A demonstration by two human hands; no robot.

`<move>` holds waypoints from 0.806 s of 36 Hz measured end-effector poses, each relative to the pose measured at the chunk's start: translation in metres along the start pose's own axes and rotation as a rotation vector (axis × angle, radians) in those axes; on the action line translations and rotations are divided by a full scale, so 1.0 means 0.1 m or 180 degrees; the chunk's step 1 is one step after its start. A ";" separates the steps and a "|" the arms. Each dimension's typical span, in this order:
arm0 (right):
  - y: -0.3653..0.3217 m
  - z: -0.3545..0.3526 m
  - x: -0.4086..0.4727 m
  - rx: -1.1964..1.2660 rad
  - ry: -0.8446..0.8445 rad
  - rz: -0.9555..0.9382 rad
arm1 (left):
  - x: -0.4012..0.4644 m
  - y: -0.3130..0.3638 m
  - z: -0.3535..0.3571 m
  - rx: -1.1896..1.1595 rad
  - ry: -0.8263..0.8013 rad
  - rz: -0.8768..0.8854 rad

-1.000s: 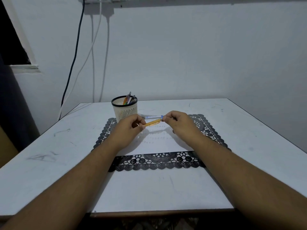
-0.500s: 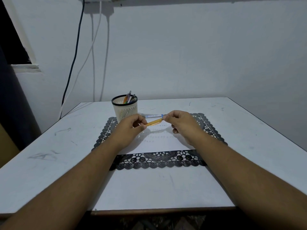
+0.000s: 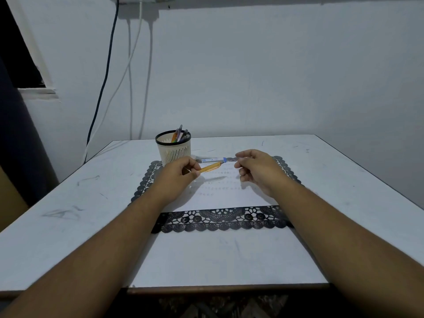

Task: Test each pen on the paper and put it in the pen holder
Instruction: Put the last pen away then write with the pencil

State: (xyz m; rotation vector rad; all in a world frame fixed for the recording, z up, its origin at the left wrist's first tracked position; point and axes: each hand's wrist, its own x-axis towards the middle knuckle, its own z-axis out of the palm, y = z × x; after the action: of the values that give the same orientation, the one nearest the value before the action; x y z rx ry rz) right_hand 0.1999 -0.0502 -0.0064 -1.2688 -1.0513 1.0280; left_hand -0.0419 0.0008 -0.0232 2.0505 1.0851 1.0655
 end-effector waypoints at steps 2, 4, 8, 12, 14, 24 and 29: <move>0.01 0.00 0.00 0.0183 -0.0081 -0.0055 | -0.01 0.00 0.00 0.0037 0.0002 0.0014; 0.01 0.00 -0.01 0.0284 -0.0179 -0.0103 | -0.01 0.01 0.01 0.0061 0.0001 0.0018; 0.01 0.01 -0.01 0.0202 -0.0229 -0.0229 | -0.01 0.03 0.00 0.0033 -0.0001 0.0019; 0.05 0.01 0.00 0.0017 -0.0141 -0.0403 | -0.03 0.06 0.00 0.0031 0.0017 0.0060; 0.05 0.03 -0.01 -0.0007 -0.0192 -0.0471 | -0.05 0.07 0.00 0.0050 0.0010 0.0070; 0.05 0.09 -0.07 -0.0506 -0.0340 -0.0747 | -0.08 0.16 0.03 0.0180 -0.0080 0.0299; 0.03 0.11 -0.10 -0.0502 -0.0348 -0.0747 | -0.09 0.15 0.01 0.0191 -0.0108 0.0327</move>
State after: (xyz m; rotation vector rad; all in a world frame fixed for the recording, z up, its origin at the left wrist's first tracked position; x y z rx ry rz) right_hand 0.1866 -0.0577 -0.0092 -1.1907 -1.3532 0.8554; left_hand -0.0382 -0.0147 -0.0159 2.1845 1.0156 1.0559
